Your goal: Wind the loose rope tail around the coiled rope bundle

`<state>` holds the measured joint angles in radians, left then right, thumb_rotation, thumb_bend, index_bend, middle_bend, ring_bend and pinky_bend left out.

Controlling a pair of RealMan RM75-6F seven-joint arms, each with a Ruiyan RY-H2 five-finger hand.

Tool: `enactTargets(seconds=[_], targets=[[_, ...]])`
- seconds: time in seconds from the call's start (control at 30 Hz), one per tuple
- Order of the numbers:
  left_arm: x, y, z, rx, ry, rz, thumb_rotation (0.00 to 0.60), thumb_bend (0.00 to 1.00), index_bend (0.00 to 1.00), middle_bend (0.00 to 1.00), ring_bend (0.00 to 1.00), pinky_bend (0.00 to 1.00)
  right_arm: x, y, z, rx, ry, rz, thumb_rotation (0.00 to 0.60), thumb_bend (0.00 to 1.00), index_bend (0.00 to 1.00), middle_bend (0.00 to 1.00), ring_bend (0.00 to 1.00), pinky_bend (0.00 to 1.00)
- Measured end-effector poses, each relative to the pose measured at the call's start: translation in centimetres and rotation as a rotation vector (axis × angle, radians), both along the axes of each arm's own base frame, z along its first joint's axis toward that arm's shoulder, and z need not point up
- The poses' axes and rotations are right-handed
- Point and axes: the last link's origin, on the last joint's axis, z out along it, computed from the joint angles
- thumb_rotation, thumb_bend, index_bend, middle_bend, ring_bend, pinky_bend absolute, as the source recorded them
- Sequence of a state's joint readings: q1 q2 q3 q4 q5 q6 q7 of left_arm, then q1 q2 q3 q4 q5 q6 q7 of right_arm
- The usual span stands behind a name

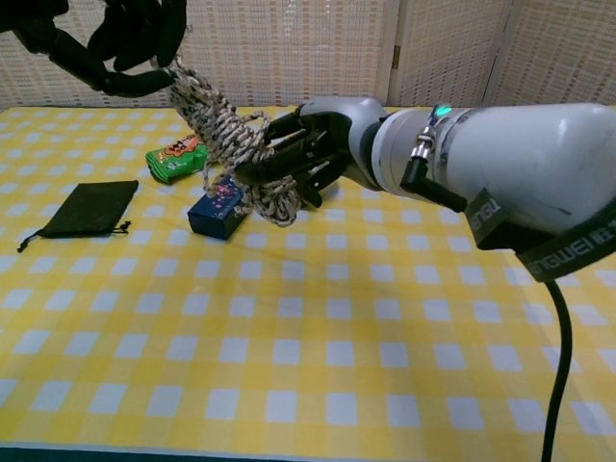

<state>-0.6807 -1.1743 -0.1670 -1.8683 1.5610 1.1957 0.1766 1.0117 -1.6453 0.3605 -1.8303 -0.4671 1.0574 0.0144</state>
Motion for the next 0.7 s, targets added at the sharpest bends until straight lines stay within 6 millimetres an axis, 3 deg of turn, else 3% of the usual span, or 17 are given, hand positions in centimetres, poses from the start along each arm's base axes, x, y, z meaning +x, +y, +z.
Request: enactTargets(seconds=[0.27, 0.7], targets=[[-3.3, 0.1, 0.2, -0.012, -0.036, 0.084, 0.600, 0.54, 0.66, 0.80, 0.76, 0.75, -1.0, -1.1, 0.4, -0.078, -0.128, -0.092, 0.600, 0.47, 0.95, 0.77, 0.84, 0.77], [-8.0, 0.4, -0.7, -0.038, 0.014, 0.197, 0.600, 0.55, 0.67, 0.80, 0.76, 0.75, -1.3, -1.4, 2.1, -0.142, -0.287, -0.031, 0.600, 0.47, 0.96, 0.77, 0.83, 0.78]])
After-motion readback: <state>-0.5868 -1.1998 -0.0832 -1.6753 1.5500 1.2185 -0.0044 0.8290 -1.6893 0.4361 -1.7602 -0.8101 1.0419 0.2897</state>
